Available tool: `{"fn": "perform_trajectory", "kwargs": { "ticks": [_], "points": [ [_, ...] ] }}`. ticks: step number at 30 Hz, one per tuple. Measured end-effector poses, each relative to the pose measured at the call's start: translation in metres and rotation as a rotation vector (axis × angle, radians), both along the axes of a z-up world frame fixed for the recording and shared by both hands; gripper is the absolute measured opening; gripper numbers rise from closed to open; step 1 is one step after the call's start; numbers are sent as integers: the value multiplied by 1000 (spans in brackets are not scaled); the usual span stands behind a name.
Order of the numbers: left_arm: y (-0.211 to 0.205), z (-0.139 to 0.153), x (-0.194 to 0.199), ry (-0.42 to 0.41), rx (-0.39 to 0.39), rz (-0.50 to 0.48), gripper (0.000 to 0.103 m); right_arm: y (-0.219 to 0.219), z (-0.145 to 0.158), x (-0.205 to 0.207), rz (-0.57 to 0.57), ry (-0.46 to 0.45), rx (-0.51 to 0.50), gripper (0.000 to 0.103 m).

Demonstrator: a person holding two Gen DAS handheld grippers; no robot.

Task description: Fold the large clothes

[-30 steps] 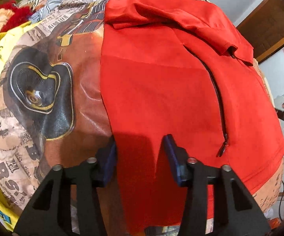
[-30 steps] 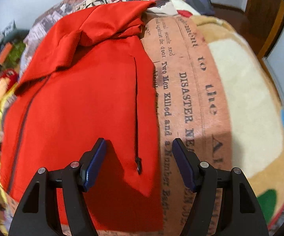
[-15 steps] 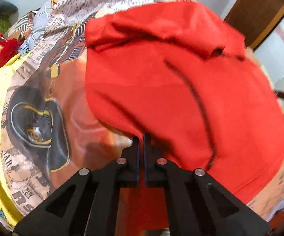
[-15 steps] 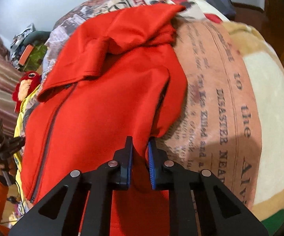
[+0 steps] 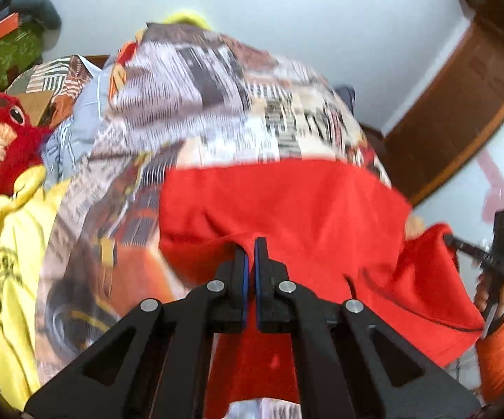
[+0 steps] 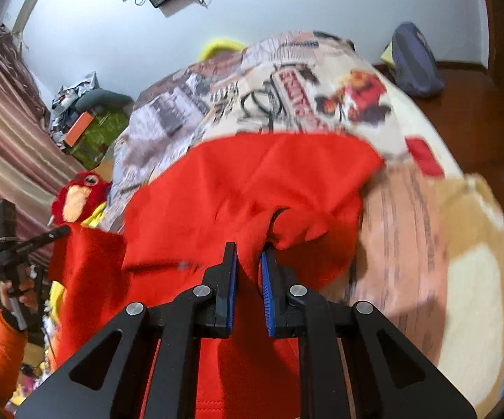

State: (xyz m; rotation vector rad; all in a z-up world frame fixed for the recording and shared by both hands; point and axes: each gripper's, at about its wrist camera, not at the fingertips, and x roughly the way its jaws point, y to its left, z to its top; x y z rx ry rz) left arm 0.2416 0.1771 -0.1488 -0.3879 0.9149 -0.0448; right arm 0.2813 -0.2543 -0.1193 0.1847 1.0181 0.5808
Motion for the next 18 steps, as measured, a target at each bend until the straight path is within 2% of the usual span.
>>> {"fn": "perform_trajectory", "kwargs": {
  "ticks": [3,7,10,12,15,18],
  "points": [
    [14,-5,28,-5,7,51,1,-1,0,28,-37,8,21,11],
    [31,-34,58,39,1,104,1,3,-13,64,-84,38,5,11],
    [46,-69,76,100,-14,150,1,6,-32,90,-120,82,-6,11],
    [58,-98,85,152,-56,179,1,3,-44,102,-141,117,2,11],
    [64,-129,92,210,-53,177,2,-4,-65,115,-170,180,27,12],
    [56,-146,95,248,-16,140,6,-6,-71,114,-153,188,22,13]
  ]
}}
